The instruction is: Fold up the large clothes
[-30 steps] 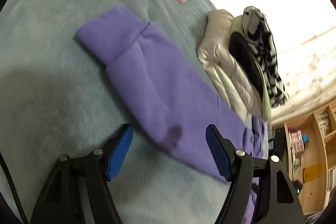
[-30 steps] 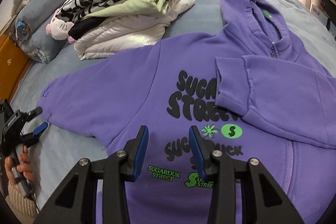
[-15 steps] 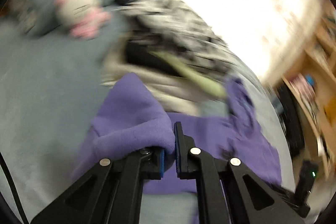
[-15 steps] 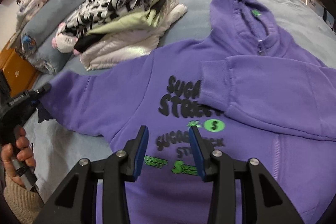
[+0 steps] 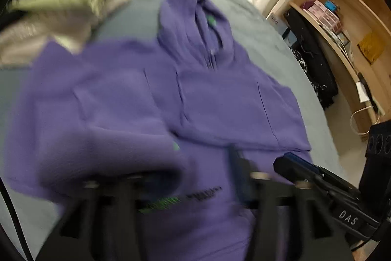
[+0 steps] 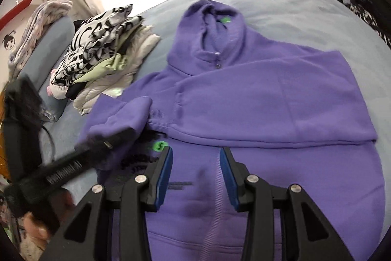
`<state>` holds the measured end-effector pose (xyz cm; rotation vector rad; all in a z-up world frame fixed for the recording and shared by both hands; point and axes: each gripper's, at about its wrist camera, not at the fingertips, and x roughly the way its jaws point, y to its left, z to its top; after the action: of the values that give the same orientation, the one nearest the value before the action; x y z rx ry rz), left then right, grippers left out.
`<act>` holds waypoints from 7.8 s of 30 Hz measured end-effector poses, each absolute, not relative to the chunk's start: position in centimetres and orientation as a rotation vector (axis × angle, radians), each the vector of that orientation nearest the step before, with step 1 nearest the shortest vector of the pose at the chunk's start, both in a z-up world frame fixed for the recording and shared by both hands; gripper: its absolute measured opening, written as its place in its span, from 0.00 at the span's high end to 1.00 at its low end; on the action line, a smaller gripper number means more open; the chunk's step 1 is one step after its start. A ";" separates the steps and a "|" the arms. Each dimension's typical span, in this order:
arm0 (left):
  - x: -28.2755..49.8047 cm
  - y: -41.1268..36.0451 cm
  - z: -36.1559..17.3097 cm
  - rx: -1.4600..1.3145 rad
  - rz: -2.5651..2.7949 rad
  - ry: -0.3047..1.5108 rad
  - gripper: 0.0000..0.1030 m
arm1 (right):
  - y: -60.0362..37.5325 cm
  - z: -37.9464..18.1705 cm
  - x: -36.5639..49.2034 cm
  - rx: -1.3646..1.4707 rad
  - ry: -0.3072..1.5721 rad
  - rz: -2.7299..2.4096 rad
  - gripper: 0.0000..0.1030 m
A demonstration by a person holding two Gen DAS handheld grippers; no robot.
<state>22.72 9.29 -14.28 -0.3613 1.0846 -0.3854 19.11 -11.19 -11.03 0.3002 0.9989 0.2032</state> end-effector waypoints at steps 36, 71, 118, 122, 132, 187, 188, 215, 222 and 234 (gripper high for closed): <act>10.4 21.7 -14.4 -0.367 0.004 0.998 0.19 | 9.1 -14.3 20.2 -0.528 1.038 0.579 0.61; 22.4 20.6 -15.7 -0.369 -0.160 1.093 0.19 | -22.9 -15.3 29.9 0.471 1.179 0.163 0.53; 25.0 8.7 -16.6 -0.063 -0.152 1.036 0.66 | -9.5 -15.5 25.8 0.059 1.082 0.356 0.84; 24.7 11.2 -19.3 -0.101 -0.113 1.064 0.66 | -12.7 -17.1 25.7 0.068 1.085 0.287 0.87; 24.7 12.0 -16.3 -0.068 -0.105 1.027 0.69 | -19.2 -15.4 25.4 0.174 1.096 0.181 0.86; 17.4 13.6 -8.3 -0.094 -0.062 1.049 0.27 | -27.0 -5.4 14.9 0.233 0.969 0.079 0.54; 16.7 13.7 -8.1 -0.091 -0.064 1.047 0.27 | -27.0 -5.3 14.3 0.230 0.968 0.087 0.54; -4.7 19.5 -17.2 -0.359 -0.330 1.179 0.28 | -34.1 -11.8 -7.9 0.305 1.100 0.274 0.54; -3.6 20.3 -18.4 -0.474 -0.369 1.168 0.27 | -30.9 -14.1 -7.8 0.299 1.159 0.363 0.54; -3.8 19.9 -19.0 -0.452 -0.500 1.153 0.27 | -30.4 -15.8 -8.9 0.252 1.201 0.388 0.58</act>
<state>-3.79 19.93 -18.95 -0.4517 1.1526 -0.5004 -8.90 -30.36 -15.78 0.2516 1.2005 0.3884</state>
